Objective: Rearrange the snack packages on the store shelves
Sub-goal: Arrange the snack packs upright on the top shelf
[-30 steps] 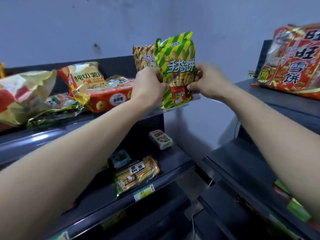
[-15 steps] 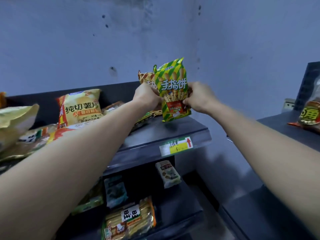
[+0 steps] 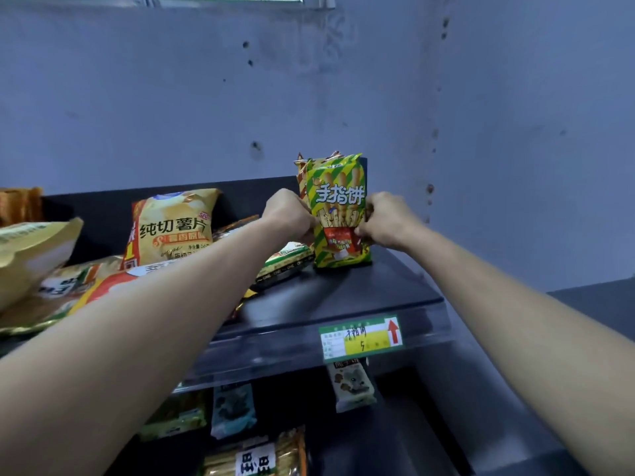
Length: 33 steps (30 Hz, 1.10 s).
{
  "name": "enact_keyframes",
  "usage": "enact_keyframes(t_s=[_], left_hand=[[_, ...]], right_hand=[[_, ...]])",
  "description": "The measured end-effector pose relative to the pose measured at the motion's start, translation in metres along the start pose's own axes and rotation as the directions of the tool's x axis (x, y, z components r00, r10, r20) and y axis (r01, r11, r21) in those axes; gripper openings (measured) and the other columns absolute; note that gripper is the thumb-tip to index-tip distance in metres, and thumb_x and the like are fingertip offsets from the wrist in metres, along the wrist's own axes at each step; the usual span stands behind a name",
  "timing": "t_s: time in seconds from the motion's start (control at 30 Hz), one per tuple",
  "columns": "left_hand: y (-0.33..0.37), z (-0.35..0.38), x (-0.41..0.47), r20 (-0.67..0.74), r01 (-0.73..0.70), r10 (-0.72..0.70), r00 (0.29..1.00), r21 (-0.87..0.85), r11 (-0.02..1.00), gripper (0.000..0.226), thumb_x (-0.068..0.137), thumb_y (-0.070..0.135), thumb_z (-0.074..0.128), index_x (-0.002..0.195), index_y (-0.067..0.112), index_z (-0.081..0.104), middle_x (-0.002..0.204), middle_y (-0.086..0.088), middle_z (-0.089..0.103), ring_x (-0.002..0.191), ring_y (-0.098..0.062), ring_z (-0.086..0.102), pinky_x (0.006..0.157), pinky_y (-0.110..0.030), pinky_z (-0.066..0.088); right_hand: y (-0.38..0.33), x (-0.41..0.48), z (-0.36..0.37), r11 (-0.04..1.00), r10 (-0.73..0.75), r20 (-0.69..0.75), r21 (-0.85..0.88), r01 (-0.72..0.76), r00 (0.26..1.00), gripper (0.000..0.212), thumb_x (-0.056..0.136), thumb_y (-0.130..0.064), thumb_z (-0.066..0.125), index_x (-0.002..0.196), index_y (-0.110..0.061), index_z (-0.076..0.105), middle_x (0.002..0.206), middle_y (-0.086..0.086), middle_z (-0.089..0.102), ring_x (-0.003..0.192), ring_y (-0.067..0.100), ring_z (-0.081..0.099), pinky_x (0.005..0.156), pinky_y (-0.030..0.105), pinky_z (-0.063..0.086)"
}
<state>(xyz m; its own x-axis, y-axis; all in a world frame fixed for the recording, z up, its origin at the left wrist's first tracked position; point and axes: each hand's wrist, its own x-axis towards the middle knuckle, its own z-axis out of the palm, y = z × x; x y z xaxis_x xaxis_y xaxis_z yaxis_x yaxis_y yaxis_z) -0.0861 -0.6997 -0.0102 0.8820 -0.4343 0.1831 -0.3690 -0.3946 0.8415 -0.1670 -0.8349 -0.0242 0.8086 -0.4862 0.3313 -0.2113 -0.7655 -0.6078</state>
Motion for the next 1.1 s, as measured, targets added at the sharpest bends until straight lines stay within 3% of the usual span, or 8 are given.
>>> enact_keyframes(t_s=[0.2, 0.33, 0.5, 0.73, 0.9, 1.1], left_hand=[[0.000, 0.001, -0.004, -0.014, -0.005, 0.006, 1.000, 0.019, 1.000, 0.014, 0.085, 0.003, 0.065, 0.094, -0.007, 0.067, 0.092, -0.022, 0.069, 0.075, -0.032, 0.069, 0.070, -0.038, 0.060], [0.000, 0.002, -0.005, -0.020, -0.006, 0.006, 1.000, 0.017, 1.000, 0.014, 0.085, 0.003, 0.065, 0.095, -0.006, 0.067, 0.095, -0.022, 0.069, 0.081, -0.033, 0.070, 0.074, -0.040, 0.059], [0.001, 0.003, -0.009, -0.012, -0.001, 0.001, 1.000, 0.016, 1.000, 0.012, 0.085, 0.004, 0.066, 0.093, -0.004, 0.065, 0.093, -0.020, 0.068, 0.069, -0.029, 0.067, 0.061, -0.032, 0.058], [-0.004, 0.002, -0.015, -0.047, -0.033, 0.036, 0.998, 0.047, 0.998, 0.012, 0.083, 0.002, 0.067, 0.091, -0.007, 0.067, 0.093, -0.023, 0.068, 0.078, -0.034, 0.068, 0.075, -0.043, 0.059], [-0.002, -0.006, -0.031, -0.054, -0.115, 0.120, 0.991, 0.092, 0.989, 0.012, 0.085, 0.006, 0.067, 0.089, -0.004, 0.068, 0.085, -0.018, 0.066, 0.070, -0.026, 0.064, 0.072, -0.035, 0.059], [-0.006, -0.017, -0.062, 0.003, -0.253, 0.257, 0.967, 0.178, 0.951, 0.013, 0.085, 0.012, 0.067, 0.089, 0.000, 0.070, 0.088, -0.017, 0.071, 0.071, -0.023, 0.066, 0.078, -0.040, 0.059]], right_hand=[[0.004, 0.002, 0.002, 0.999, -0.009, 0.019, 0.044, 0.008, 1.000, 0.027, 0.082, -0.005, 0.070, 0.107, -0.006, 0.061, 0.111, 0.015, 0.065, 0.100, 0.029, 0.064, 0.085, 0.036, 0.054], [0.006, 0.002, 0.002, 0.997, 0.007, 0.044, 0.076, -0.010, 0.999, 0.031, 0.079, -0.005, 0.073, 0.108, -0.003, 0.062, 0.109, 0.016, 0.065, 0.098, 0.033, 0.065, 0.085, 0.044, 0.056], [0.006, 0.001, 0.004, 0.999, 0.010, 0.039, 0.045, -0.012, 0.999, 0.033, 0.081, -0.007, 0.071, 0.112, -0.005, 0.061, 0.112, 0.016, 0.065, 0.101, 0.032, 0.064, 0.088, 0.044, 0.055], [0.005, -0.007, 0.008, 1.000, 0.010, 0.014, 0.010, -0.010, 1.000, 0.034, 0.084, -0.011, 0.069, 0.116, -0.003, 0.061, 0.117, 0.016, 0.064, 0.107, 0.031, 0.060, 0.092, 0.039, 0.051], [0.004, -0.020, 0.005, 0.997, 0.059, -0.045, -0.049, -0.061, 0.997, 0.042, 0.087, -0.016, 0.068, 0.122, 0.004, 0.055, 0.115, 0.021, 0.062, 0.102, 0.035, 0.062, 0.080, 0.034, 0.049], [-0.002, -0.045, 0.002, 0.981, 0.013, -0.146, -0.190, -0.041, 0.989, 0.037, 0.087, -0.021, 0.066, 0.115, 0.003, 0.059, 0.120, 0.021, 0.061, 0.108, 0.036, 0.058, 0.089, 0.040, 0.048]])
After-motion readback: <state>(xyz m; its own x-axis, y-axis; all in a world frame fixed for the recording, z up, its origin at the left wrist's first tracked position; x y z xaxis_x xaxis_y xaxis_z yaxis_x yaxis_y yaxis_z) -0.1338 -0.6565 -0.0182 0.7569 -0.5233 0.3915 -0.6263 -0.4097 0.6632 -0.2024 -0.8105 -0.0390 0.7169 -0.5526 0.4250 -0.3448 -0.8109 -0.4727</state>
